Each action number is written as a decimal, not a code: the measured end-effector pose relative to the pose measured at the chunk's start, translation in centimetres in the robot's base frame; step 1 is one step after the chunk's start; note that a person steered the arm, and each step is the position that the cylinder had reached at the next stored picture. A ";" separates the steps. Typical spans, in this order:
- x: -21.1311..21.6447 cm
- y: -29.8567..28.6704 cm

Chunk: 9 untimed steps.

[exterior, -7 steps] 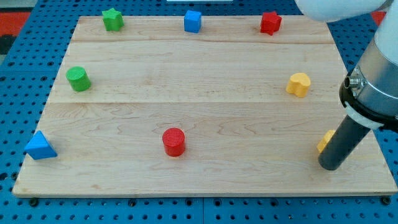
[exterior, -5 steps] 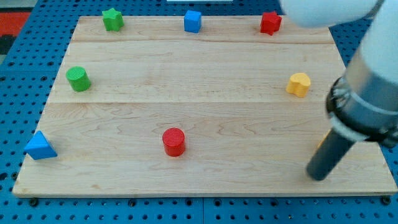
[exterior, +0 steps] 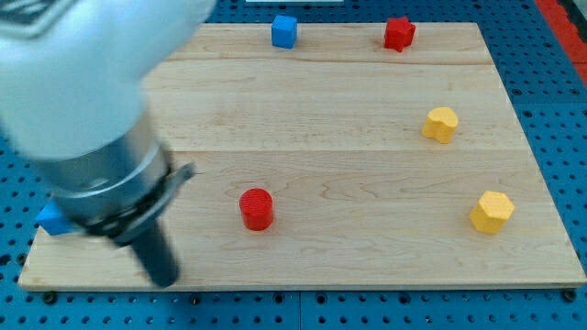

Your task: Move the blue triangle towards the center

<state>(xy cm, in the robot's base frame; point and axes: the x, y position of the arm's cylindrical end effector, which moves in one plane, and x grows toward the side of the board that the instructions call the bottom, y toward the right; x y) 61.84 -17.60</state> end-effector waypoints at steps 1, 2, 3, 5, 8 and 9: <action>-0.8 -12.4; -4.7 -12.7; -9.4 -9.0; -9.8 -3.1; -3.2 -0.5; -5.2 -1.1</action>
